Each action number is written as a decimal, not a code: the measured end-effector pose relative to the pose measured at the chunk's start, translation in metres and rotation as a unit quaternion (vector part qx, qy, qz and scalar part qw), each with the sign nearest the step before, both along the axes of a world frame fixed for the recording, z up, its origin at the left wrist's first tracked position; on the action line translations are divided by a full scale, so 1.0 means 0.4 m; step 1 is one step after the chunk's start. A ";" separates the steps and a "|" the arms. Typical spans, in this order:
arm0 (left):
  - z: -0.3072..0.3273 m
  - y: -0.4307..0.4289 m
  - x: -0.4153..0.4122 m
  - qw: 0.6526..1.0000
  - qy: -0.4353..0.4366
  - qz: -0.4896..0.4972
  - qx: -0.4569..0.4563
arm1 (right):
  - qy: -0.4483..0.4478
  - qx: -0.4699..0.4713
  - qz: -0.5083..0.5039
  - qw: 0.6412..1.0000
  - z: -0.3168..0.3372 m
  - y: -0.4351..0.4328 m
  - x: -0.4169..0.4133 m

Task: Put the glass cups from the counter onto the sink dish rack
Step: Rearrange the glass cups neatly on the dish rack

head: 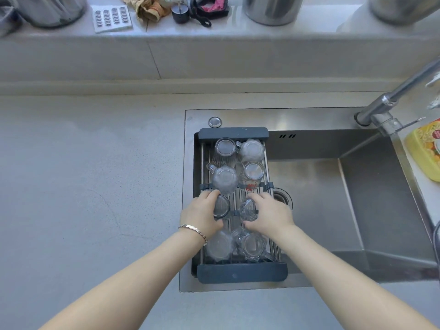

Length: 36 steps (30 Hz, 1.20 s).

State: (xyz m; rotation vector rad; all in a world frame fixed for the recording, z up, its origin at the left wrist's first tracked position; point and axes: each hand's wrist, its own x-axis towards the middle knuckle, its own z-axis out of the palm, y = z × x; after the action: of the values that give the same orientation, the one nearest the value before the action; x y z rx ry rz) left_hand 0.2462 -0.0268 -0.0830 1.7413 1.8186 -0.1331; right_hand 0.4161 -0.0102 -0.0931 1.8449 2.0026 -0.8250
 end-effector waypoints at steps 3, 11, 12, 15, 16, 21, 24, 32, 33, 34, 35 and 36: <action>0.002 0.009 -0.007 1.000 0.007 -0.009 -0.014 | -0.012 0.007 -0.006 1.000 0.035 0.022 0.004; -0.001 0.013 -0.003 1.000 0.003 -0.014 -0.013 | 0.136 -0.047 -0.402 0.904 0.109 0.023 0.031; -0.002 0.013 -0.001 1.000 0.003 -0.018 -0.013 | 0.177 -0.080 -0.465 0.864 0.103 0.024 0.027; -0.003 0.014 0.002 1.000 0.003 -0.022 -0.015 | 0.229 -0.146 -0.581 0.767 0.074 0.017 0.001; -0.003 0.015 0.002 1.000 0.004 -0.023 -0.016 | 0.238 -0.161 -0.613 0.736 0.062 0.012 -0.009; -0.002 0.015 -0.007 1.000 -0.002 -0.026 -0.018 | 0.253 -0.223 -0.707 0.622 0.032 0.016 -0.048; 0.000 0.014 -0.010 1.000 -0.008 -0.024 -0.011 | 0.227 -0.229 -0.708 0.629 0.009 0.034 -0.065; 0.002 0.014 -0.010 1.000 -0.011 -0.017 -0.003 | 0.241 -0.186 -0.683 0.665 0.007 0.013 -0.045; 0.001 0.014 -0.010 1.000 -0.012 -0.015 -0.002 | 0.247 -0.188 -0.642 0.701 0.020 0.000 -0.037; -0.001 0.013 -0.011 1.000 -0.012 -0.013 0.000 | 0.234 -0.183 -0.579 0.759 0.031 -0.016 -0.029; -0.003 0.012 -0.011 1.000 -0.012 -0.011 0.002 | 0.201 -0.160 -0.502 0.826 0.039 -0.034 -0.023; -0.004 0.012 -0.011 1.000 -0.013 -0.011 0.004 | 0.152 -0.118 -0.415 0.889 0.044 -0.050 -0.015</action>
State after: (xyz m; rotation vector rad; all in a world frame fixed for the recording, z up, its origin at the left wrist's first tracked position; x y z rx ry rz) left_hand 0.2419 -0.0221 -0.0846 1.7608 1.7849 -0.1117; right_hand 0.4102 -0.0304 -0.0757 2.5357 1.0860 -1.5748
